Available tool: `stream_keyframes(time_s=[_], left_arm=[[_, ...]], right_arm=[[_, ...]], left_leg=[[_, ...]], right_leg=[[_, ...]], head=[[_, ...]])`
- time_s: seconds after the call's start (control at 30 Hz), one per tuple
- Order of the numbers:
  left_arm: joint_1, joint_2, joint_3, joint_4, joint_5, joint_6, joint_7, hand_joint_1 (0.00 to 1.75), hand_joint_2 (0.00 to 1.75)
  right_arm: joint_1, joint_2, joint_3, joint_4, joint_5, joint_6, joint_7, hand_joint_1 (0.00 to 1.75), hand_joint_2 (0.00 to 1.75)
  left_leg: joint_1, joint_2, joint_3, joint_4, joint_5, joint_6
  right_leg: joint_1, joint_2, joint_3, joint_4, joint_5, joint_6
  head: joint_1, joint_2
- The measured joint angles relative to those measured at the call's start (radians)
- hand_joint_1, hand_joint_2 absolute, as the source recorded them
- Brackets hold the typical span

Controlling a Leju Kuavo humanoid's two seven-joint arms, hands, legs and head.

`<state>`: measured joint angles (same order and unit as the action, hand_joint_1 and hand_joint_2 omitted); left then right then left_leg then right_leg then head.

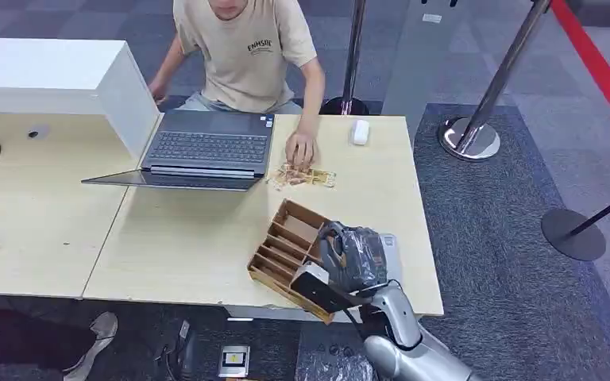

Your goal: Pass the card to the sensor for recognition and then transmit it.

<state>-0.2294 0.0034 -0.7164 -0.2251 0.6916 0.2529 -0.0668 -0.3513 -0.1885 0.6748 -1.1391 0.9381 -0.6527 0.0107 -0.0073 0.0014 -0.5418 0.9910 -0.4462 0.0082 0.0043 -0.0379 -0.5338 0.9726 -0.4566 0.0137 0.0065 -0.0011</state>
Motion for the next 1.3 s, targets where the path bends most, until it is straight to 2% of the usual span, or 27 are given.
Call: stream_keyframes(time_s=[0.33,0.7,0.8,0.93,1.13,1.3], left_arm=[[0.000,0.000,0.000,-0.002,-0.016,-0.003,0.001,0.00,0.00],[0.000,-0.003,0.000,-0.002,-0.035,-0.019,-0.003,0.00,0.00],[0.000,-0.005,0.000,-0.002,-0.052,-0.028,-0.003,0.00,0.00],[-0.006,-0.011,-0.002,-0.002,-0.071,-0.035,0.004,0.00,0.00],[-0.012,-0.017,-0.003,-0.002,-0.083,-0.038,0.005,0.00,0.00],[-0.029,-0.028,-0.004,-0.005,-0.109,-0.041,0.024,0.00,0.00]], right_arm=[[-0.070,-0.002,-0.022,-0.068,-0.040,0.007,0.000,1.75,1.75],[-0.185,-0.011,-0.031,-0.146,-0.031,0.064,0.010,1.75,1.75],[-0.237,-0.012,-0.034,-0.153,-0.091,0.079,0.001,1.75,1.75],[-0.338,-0.009,-0.039,-0.137,-0.175,0.106,-0.037,1.75,1.75],[-0.396,0.001,-0.045,-0.106,-0.219,0.116,-0.056,1.75,1.75],[-0.479,0.030,-0.045,0.009,-0.272,0.129,-0.115,1.75,1.75]], left_leg=[[0.000,0.001,0.000,0.000,0.000,0.000],[0.000,0.001,0.000,0.000,0.000,0.000],[0.000,0.002,0.000,0.000,0.000,0.000],[0.000,0.002,0.000,0.000,0.000,0.000],[0.000,0.001,-0.001,0.000,0.000,0.000],[0.000,0.001,-0.001,0.000,0.000,0.000]], right_leg=[[0.000,0.000,0.000,0.000,0.000,0.000],[0.000,0.000,0.000,0.000,0.000,0.000],[0.000,0.000,0.000,0.000,0.000,0.000],[0.000,0.000,0.000,0.000,0.000,0.000],[0.000,0.000,-0.001,0.000,0.000,0.000],[0.000,0.000,-0.001,0.000,0.000,0.000]], head=[[0.000,0.000],[0.000,0.000],[0.000,0.000],[0.000,0.000],[0.000,0.000],[0.000,0.000]])
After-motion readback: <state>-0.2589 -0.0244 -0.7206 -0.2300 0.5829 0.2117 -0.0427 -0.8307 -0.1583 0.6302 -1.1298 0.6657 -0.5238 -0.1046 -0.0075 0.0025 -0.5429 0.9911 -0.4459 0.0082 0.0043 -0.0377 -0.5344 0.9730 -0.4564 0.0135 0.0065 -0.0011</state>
